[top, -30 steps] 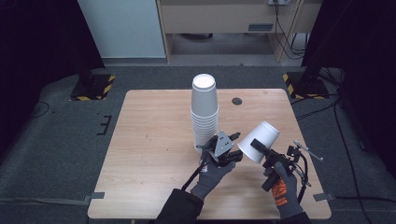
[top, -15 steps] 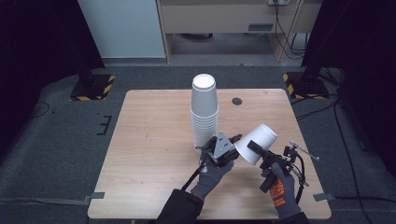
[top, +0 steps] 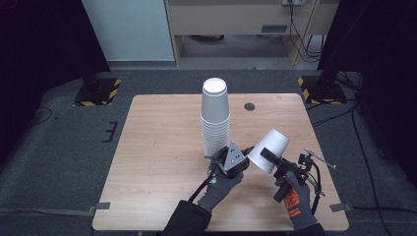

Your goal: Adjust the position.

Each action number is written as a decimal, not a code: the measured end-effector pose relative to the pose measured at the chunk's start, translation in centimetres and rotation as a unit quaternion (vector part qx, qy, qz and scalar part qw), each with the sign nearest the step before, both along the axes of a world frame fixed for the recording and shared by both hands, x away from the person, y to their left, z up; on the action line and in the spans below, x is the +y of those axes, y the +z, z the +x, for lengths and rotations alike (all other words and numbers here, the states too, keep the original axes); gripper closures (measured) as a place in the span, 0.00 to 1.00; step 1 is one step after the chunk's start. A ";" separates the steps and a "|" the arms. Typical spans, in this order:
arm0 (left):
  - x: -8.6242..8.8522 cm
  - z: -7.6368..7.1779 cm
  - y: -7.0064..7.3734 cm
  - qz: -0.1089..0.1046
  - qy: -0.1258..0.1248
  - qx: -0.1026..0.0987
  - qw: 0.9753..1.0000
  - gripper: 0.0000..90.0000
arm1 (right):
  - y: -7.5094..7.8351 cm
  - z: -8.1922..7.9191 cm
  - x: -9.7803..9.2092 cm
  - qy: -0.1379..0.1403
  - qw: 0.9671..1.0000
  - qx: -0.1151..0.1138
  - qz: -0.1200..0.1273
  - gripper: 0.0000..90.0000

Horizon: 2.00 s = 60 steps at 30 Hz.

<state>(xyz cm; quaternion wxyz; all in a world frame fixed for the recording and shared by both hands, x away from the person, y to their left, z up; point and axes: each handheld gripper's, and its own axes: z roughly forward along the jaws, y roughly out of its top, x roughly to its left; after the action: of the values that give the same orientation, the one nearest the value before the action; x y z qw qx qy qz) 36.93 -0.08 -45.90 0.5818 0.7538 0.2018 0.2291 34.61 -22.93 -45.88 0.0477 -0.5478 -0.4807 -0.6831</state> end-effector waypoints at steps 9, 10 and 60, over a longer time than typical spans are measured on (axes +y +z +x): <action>0.6 -0.2 0.0 0.002 -0.010 0.013 1.000 0.92 | 0.0 0.1 -0.1 -0.007 1.000 -0.007 -0.014 0.13; 0.7 -0.2 0.0 0.002 -0.010 0.014 1.000 0.92 | 0.0 0.1 -0.1 -0.007 1.000 -0.009 -0.012 0.12; 6.0 -2.7 2.0 0.002 -0.029 0.036 0.999 0.95 | -0.8 1.0 -3.9 -0.119 0.982 -0.025 -0.142 0.13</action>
<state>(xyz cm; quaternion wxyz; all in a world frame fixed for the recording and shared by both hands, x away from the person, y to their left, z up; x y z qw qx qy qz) 34.19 5.97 -43.85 0.5789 0.7683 0.2003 0.1856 35.66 -26.86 -46.68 -0.1248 -0.5851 -0.5052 -0.6220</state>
